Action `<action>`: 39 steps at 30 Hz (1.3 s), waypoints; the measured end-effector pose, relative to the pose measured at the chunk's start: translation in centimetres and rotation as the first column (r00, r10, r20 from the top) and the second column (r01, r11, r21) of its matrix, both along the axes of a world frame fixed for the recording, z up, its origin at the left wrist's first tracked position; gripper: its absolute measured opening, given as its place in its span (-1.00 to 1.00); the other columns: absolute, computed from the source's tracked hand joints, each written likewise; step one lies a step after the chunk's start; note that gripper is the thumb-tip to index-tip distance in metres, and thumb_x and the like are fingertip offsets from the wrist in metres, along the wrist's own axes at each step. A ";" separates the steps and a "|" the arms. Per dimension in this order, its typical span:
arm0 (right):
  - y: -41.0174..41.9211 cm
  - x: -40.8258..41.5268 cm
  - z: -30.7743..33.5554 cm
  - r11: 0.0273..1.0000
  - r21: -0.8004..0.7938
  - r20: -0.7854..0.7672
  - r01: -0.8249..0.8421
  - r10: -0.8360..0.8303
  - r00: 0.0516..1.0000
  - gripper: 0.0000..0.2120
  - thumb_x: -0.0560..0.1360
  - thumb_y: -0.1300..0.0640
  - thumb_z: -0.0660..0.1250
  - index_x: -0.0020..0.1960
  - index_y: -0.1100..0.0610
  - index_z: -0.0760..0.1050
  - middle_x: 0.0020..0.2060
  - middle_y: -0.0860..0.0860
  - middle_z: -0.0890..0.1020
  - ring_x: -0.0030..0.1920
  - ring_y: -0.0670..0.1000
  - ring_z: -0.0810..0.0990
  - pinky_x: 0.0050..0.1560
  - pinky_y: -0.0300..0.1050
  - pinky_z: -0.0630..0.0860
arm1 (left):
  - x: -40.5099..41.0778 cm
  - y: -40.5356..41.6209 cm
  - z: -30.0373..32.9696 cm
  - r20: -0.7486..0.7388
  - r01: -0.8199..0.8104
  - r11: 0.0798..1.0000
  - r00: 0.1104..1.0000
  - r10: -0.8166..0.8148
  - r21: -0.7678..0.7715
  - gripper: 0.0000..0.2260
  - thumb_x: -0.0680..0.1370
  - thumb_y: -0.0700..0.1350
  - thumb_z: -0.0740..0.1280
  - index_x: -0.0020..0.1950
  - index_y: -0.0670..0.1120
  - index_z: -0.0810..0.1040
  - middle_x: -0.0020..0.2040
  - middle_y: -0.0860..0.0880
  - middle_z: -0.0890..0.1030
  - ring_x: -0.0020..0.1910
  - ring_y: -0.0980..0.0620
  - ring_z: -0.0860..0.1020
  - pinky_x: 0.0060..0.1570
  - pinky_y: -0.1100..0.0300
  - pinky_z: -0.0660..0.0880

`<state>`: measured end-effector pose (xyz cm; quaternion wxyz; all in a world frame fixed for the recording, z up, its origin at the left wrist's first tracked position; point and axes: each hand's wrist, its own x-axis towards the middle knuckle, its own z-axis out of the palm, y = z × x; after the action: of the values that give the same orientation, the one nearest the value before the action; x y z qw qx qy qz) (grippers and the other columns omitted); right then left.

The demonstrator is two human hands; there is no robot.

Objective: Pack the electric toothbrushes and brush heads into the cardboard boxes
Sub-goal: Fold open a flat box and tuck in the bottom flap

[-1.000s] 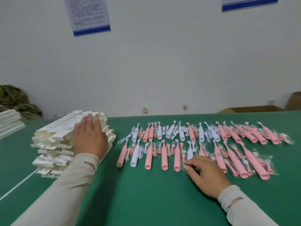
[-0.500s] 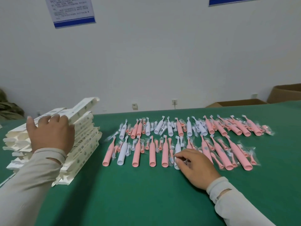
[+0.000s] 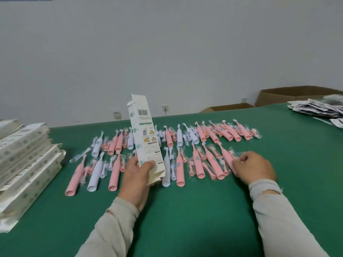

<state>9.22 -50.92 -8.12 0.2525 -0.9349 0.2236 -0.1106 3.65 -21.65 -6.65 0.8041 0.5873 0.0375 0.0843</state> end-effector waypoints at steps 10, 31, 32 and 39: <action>0.5 1.2 0.1 0.993 -0.115 -0.188 -0.003 -0.018 0.982 -0.63 0.36 -0.25 0.36 -0.21 0.08 0.54 -0.30 0.02 0.62 -0.23 0.09 0.59 -0.23 -0.17 0.47 | 0.4 0.6 -2.9 -0.047 0.139 0.985 0.988 -0.145 -0.104 -0.59 0.56 -0.30 0.18 0.35 0.00 0.48 0.19 -0.17 0.65 -0.01 -0.21 0.61 -0.31 0.05 0.58; 15.2 -6.6 1.1 -0.178 0.881 0.468 -0.439 0.472 0.747 -0.70 0.29 0.27 0.35 0.03 0.21 0.54 -0.25 0.14 0.57 -0.33 0.03 0.56 -0.28 -0.06 0.54 | 0.5 1.0 -1.0 0.033 0.126 0.789 0.991 -0.133 -0.601 -0.47 0.47 0.12 0.37 0.23 -0.26 0.42 -0.05 -0.18 0.70 0.05 -0.09 0.68 0.01 -0.03 0.64; 15.6 -6.9 1.0 -0.099 0.875 0.458 -0.473 0.484 0.745 -0.74 0.26 0.20 0.40 -0.04 0.14 0.55 -0.32 0.09 0.51 -0.41 -0.01 0.46 -0.36 -0.11 0.46 | 0.5 0.8 -1.0 0.039 0.110 0.791 0.993 -0.108 -0.601 -0.45 0.46 0.10 0.38 0.28 -0.24 0.40 -0.02 -0.19 0.68 0.09 -0.12 0.67 0.04 -0.06 0.63; 16.3 -7.1 0.7 0.221 0.760 0.449 -0.611 0.501 0.740 -0.80 0.43 0.06 0.53 -0.26 -0.01 0.51 -0.53 -0.17 0.43 -0.52 -0.16 0.37 -0.46 -0.31 0.34 | 0.5 0.2 -1.8 0.100 0.109 0.843 0.993 -0.066 -0.527 -0.56 0.51 0.07 0.37 0.25 -0.19 0.42 0.02 -0.19 0.63 0.14 -0.15 0.62 0.22 -0.14 0.54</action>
<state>2.12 -34.64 -7.40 0.7272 -0.6731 -0.1161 0.0681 4.20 -21.42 -8.46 0.9389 0.3394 0.0012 0.0565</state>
